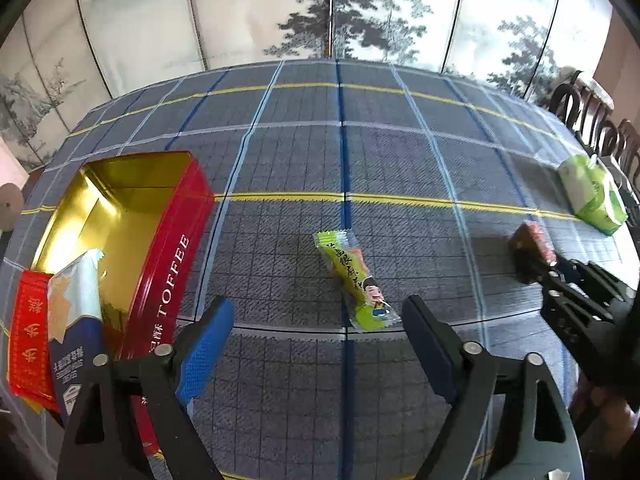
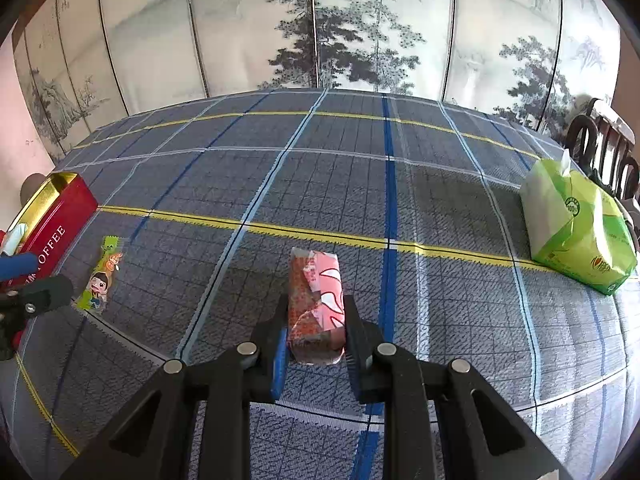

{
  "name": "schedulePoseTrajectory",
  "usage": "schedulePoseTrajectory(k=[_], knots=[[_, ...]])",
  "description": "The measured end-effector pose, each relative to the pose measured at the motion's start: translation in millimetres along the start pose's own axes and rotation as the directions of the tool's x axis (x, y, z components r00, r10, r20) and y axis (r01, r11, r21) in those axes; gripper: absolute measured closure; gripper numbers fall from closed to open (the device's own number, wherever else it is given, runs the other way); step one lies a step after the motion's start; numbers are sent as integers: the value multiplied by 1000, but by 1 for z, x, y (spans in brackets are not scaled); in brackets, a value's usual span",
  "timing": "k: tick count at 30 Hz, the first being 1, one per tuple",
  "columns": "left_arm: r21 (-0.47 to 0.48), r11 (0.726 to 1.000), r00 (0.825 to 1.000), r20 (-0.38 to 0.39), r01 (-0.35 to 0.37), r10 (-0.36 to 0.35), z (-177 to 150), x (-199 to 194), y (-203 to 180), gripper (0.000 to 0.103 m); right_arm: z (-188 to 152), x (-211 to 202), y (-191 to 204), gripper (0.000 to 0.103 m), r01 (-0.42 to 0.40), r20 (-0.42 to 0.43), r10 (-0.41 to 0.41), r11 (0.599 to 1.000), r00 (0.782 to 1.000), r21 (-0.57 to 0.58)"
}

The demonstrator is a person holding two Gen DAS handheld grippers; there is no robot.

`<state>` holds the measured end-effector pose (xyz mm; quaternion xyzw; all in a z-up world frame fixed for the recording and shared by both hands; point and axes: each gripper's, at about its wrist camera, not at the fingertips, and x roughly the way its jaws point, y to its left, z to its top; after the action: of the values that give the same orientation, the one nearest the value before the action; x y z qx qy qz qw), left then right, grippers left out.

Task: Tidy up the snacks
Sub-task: 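Grasp the green stick snack with the left gripper while the right holds the pink snack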

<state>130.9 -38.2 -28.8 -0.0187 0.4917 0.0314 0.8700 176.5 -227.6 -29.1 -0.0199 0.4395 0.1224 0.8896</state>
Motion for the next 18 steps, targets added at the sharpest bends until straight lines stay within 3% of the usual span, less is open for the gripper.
schedulePoseTrajectory(k=[1,6,12,18], knots=[[-2,1000,1000,-3,3,-3,0,2,0,37,0,0,-1,79,-8,0,8,1000,1000,5],[-20,1000,999,-39,5,-6,2,16,-1,44,0,1,-5,79,-31,0,31,999,1000,24],[-35,999,998,-52,32,-33,8,27,-5,45,0,1,-6,79,-32,-1,32,999,999,24],[-19,999,997,-67,39,-40,9,35,-6,62,0,1,-6,79,-32,-1,32,999,999,24]])
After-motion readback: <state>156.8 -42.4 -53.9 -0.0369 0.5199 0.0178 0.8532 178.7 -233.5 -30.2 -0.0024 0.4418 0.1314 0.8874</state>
